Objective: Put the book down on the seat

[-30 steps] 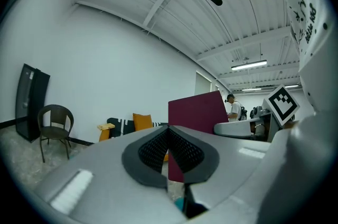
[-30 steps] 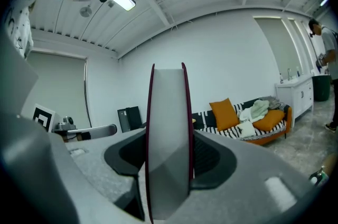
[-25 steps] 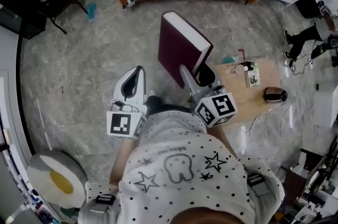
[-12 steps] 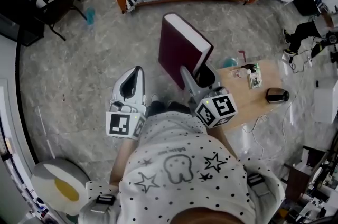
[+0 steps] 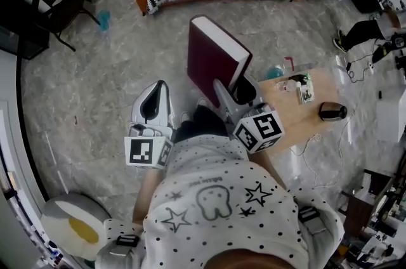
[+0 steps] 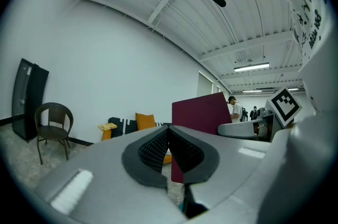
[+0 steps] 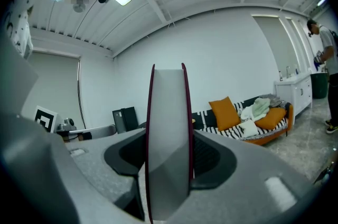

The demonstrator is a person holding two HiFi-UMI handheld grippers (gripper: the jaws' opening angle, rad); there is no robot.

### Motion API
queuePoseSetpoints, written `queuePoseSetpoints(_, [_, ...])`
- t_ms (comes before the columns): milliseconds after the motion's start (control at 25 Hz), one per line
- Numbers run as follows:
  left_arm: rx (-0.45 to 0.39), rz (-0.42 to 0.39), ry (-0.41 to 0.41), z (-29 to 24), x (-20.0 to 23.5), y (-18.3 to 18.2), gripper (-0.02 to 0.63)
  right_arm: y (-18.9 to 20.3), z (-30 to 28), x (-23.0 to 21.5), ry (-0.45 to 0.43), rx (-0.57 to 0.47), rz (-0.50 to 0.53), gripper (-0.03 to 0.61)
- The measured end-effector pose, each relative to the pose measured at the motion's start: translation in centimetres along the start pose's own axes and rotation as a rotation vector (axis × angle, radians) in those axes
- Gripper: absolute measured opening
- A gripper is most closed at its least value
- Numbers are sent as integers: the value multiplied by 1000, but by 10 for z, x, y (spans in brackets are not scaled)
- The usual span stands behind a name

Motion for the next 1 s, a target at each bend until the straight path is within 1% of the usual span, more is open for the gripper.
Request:
queuePoseSetpoints(280, [-13, 8, -25, -33, -2, 2, -3, -11, -25, -29, -31, 7, 0, 222])
queuePoseSetpoints(640, [-63, -9, -78, -80, -4, -4, -3, -30, -67, -67, -101, 0, 17, 222])
queuePoseSetpoints(1000, [-65, -20, -107, -110, -1, -1, -3, -31, -90, -93, -122, 9, -3, 222])
Point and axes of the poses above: the fingertips, and each gripper's own axes: z backward along the fingers, x to its left, y out of its underside, the point moved 10 cm from there along z, backward along the fingers, and after that the axes turned 7 degrees about -x, right-handed, at the moved point
